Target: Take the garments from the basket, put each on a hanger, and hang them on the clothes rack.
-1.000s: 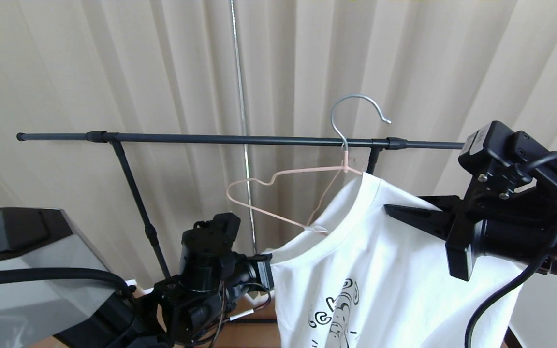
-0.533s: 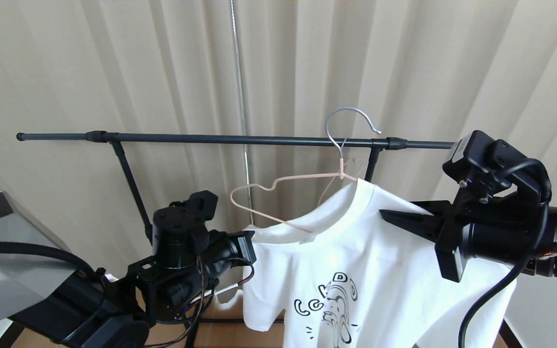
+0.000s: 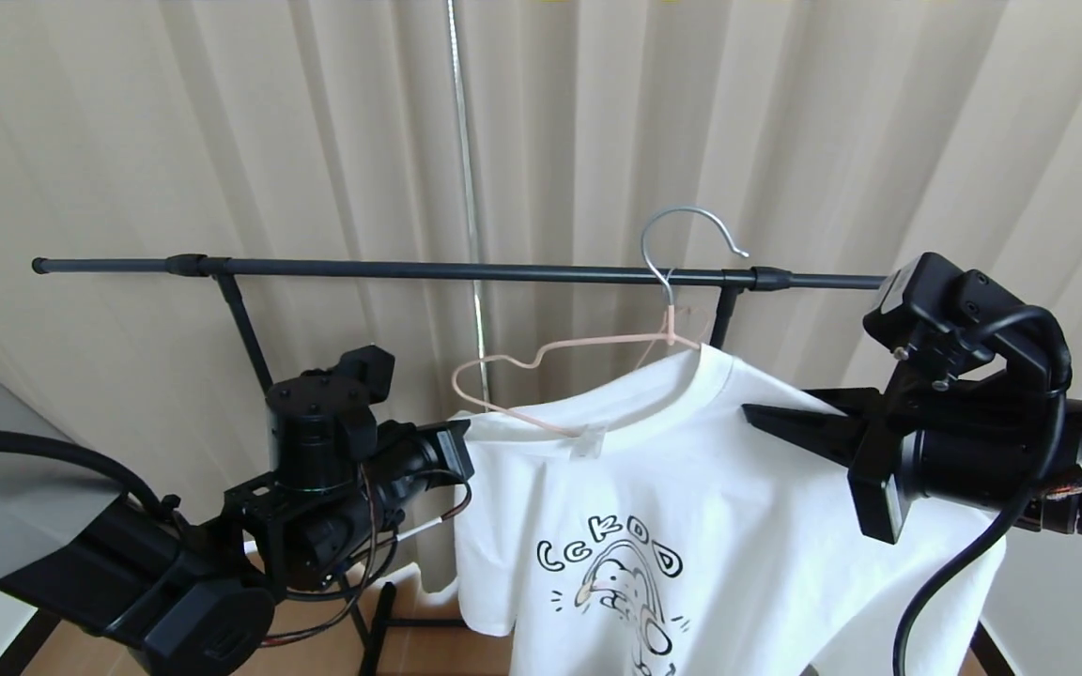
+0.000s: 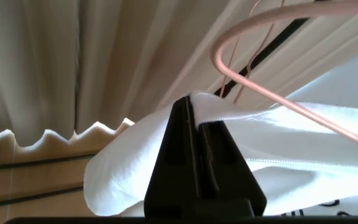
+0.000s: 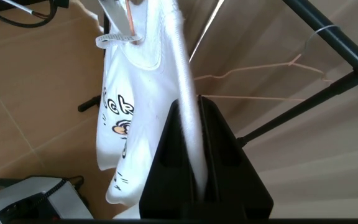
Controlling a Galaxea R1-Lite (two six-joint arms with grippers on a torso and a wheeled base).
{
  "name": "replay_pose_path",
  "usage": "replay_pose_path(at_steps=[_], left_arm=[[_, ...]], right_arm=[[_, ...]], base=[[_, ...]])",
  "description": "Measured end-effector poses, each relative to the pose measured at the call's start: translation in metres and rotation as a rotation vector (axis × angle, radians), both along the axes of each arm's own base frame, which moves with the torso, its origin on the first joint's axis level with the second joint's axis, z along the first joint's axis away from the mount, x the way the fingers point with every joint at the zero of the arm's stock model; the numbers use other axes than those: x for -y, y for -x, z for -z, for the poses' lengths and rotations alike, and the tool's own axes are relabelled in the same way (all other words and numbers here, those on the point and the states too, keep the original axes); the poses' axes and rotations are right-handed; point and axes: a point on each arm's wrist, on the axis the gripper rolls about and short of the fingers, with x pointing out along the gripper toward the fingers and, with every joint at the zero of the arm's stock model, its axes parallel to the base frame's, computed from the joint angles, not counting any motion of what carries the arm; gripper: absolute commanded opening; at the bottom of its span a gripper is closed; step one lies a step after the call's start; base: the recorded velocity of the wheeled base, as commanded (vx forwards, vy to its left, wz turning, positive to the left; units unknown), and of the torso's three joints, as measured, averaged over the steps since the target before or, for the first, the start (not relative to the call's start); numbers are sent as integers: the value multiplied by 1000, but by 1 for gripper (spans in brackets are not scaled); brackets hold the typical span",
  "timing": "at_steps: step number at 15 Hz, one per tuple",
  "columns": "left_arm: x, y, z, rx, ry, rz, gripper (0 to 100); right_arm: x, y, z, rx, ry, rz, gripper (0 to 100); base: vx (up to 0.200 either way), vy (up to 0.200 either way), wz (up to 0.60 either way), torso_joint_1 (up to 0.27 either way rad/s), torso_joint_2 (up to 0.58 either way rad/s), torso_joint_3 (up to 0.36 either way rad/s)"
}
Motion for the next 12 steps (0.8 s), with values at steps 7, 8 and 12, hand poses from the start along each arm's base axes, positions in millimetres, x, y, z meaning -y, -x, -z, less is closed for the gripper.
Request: replay_pose_path(at_steps=[7, 8, 12], left_arm=[[-20, -20, -9, 37, -12, -69, 0], [-21, -21, -10, 44, -12, -72, 0], [-20, -25, -15, 49, -57, -65, 0]], right_arm=[[1, 1, 2, -4, 6, 2, 0], [1, 1, 2, -4, 8, 2, 0], [3, -1, 6, -12, 27, 10, 0]], base=[[0, 0, 0, 0, 0, 0], [0, 0, 0, 0, 0, 0], [0, 0, 0, 0, 0, 0]])
